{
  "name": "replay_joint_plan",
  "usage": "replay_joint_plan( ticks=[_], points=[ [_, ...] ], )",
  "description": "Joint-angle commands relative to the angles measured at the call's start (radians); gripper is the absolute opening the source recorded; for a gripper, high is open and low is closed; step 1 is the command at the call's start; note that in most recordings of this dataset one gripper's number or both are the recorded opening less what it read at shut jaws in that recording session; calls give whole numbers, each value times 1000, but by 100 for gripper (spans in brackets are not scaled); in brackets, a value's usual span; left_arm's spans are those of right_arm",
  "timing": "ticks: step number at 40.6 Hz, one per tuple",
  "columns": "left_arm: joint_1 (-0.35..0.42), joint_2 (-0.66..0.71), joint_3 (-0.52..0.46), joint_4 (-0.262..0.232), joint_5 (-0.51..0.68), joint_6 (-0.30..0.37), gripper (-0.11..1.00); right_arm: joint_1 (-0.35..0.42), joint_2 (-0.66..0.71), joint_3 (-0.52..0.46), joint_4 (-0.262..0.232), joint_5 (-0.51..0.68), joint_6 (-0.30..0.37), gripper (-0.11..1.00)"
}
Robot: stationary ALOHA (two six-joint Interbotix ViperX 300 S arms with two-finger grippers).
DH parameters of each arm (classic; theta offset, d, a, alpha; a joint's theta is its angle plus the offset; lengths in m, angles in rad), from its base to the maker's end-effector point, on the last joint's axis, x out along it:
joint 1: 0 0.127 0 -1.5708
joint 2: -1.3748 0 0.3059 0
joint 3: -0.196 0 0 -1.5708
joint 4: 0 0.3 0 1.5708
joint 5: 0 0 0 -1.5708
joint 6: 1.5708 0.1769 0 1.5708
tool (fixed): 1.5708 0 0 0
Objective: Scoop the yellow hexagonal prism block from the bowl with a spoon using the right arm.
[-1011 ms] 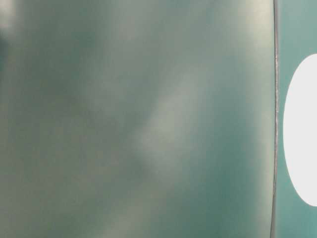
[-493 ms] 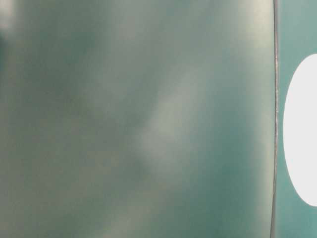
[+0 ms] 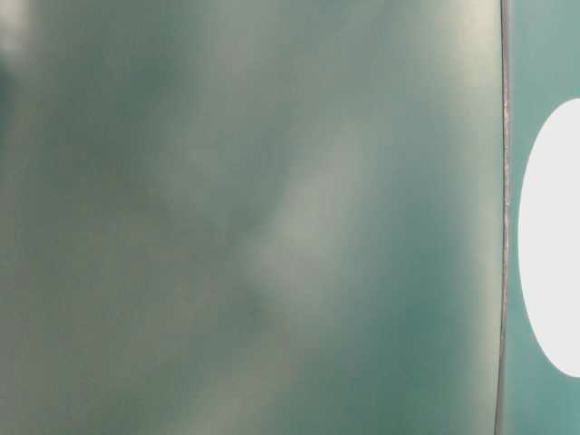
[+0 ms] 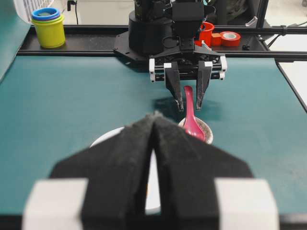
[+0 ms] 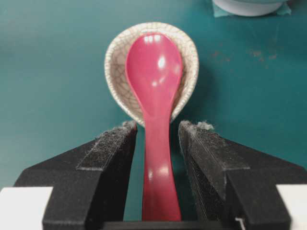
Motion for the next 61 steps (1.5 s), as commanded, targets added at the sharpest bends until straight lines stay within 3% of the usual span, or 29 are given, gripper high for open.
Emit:
replay_joint_plan(
  ticks=[1, 19, 35, 47, 61],
  points=[
    [-2, 9, -25, 3, -9, 2, 0, -2, -8, -5, 2, -2, -2, 49],
    [-2, 9, -25, 3, -9, 2, 0, -6, -8, -8, 2, -3, -2, 46],
    [-2, 9, -25, 3, -9, 0, 0, -8, -8, -12, 0, 11, 0, 24],
    [-2, 9, -25, 3, -9, 0, 0, -8, -69, -14, 0, 20, 2, 24],
    [-2, 8, -26, 3, -9, -2, 0, -29, -155, -9, 2, 129, 0, 23]
  ],
)
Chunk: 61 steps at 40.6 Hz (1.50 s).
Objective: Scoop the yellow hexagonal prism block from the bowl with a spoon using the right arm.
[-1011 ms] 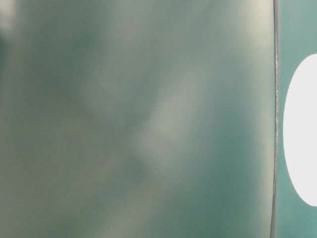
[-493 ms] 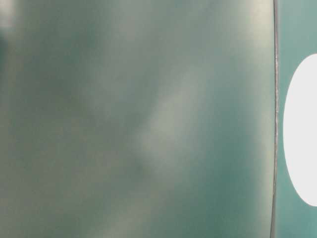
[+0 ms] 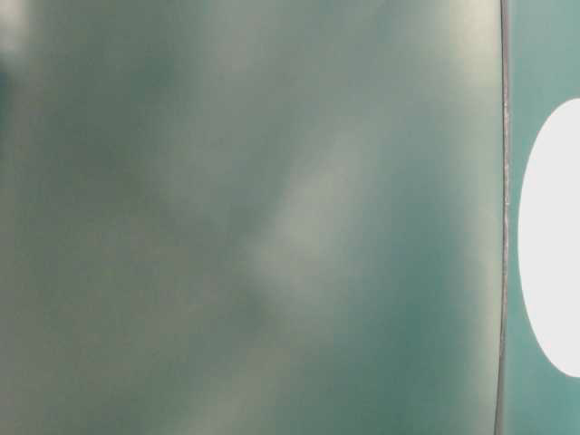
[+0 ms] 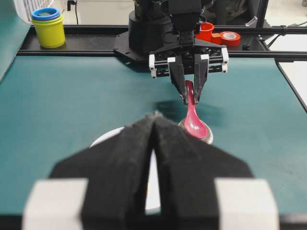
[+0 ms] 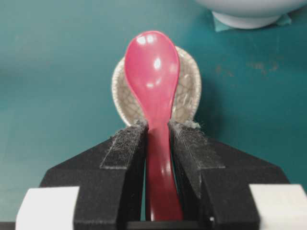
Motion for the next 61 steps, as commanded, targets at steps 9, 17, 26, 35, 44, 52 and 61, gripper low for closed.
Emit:
replay_joint_plan(
  ticks=[9, 17, 26, 35, 44, 52, 61],
  points=[
    [-2, 8, -26, 3, -11, -2, 0, -12, -21, -11, 2, 40, 0, 33],
    [-2, 6, -28, 3, -15, -2, 0, -12, -21, -12, -2, 49, -3, 42],
    [-2, 6, -28, 3, -15, -2, 0, -12, -21, -11, -15, 51, -32, 43],
    [-2, 6, -26, 3, -14, -2, 0, -14, -17, -14, -32, 60, -48, 42],
    [-2, 6, -26, 3, -15, -2, 0, -14, -11, -6, -28, 60, -49, 42],
    [-2, 6, -26, 3, -15, -2, 0, -31, -9, -8, -26, 55, -49, 42],
    [-2, 8, -26, 3, -15, -2, 0, -40, -3, -23, -28, 75, -49, 45]
  ],
)
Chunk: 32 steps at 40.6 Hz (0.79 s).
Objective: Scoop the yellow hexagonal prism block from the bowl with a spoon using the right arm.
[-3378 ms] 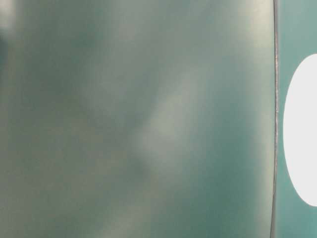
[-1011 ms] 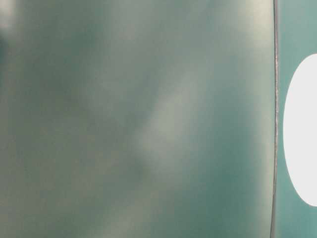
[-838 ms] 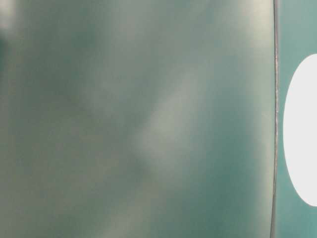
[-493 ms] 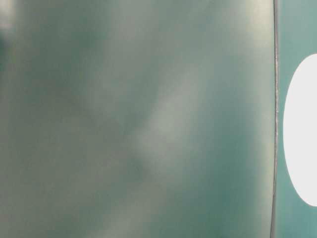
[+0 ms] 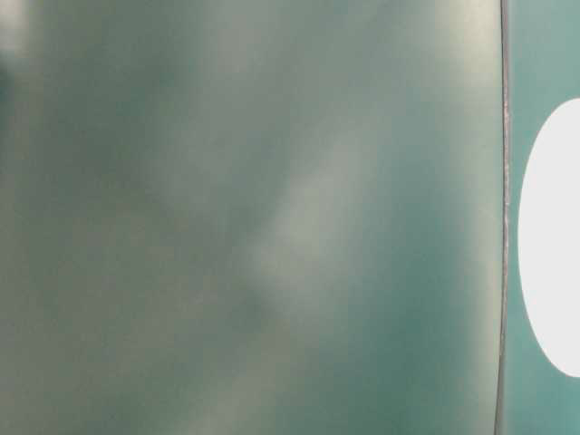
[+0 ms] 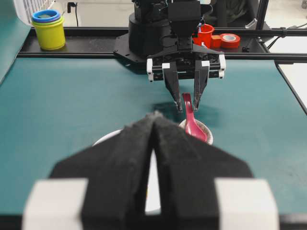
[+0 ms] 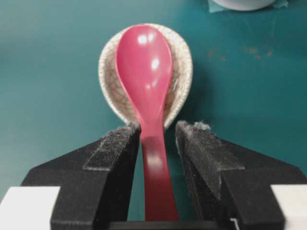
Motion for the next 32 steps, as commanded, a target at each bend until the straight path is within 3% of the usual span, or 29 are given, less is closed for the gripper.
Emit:
replay_joint_plan(
  ticks=[1, 13, 32],
  points=[
    [-2, 6, -26, 2, -9, -2, 0, 0, -2, -15, 0, 8, -2, 45],
    [-2, 6, -26, 2, -9, 0, 0, 0, 5, -32, -2, 60, -2, 58],
    [-2, 8, -26, 2, -9, 0, 0, -2, 21, -25, 0, 57, -2, 58]
  ],
)
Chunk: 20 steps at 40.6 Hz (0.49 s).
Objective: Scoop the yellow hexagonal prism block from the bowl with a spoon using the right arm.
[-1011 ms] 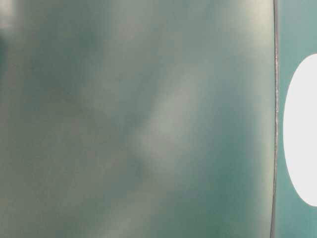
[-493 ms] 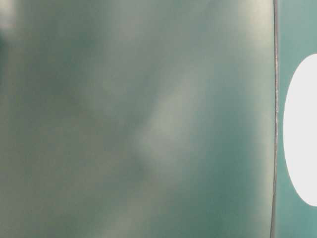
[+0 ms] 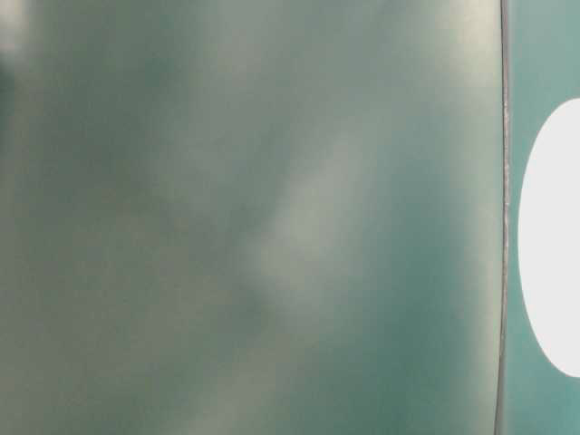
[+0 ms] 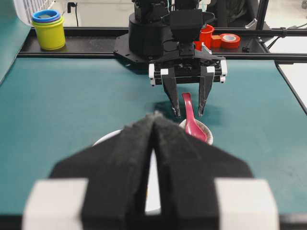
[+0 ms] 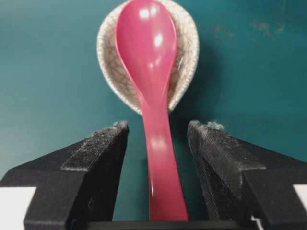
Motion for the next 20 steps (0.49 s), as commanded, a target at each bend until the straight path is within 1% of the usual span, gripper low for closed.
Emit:
replay_joint_plan(
  ticks=[1, 15, 20],
  points=[
    [-2, 6, -26, 3, -11, 0, 0, -2, -2, -8, 0, -9, -2, 58],
    [-2, 8, -26, 3, -11, 0, 0, -2, -2, -6, -2, -38, -2, 50],
    [-2, 8, -26, 3, -11, 0, 0, -2, -2, -6, -2, -38, -2, 49]
  ],
)
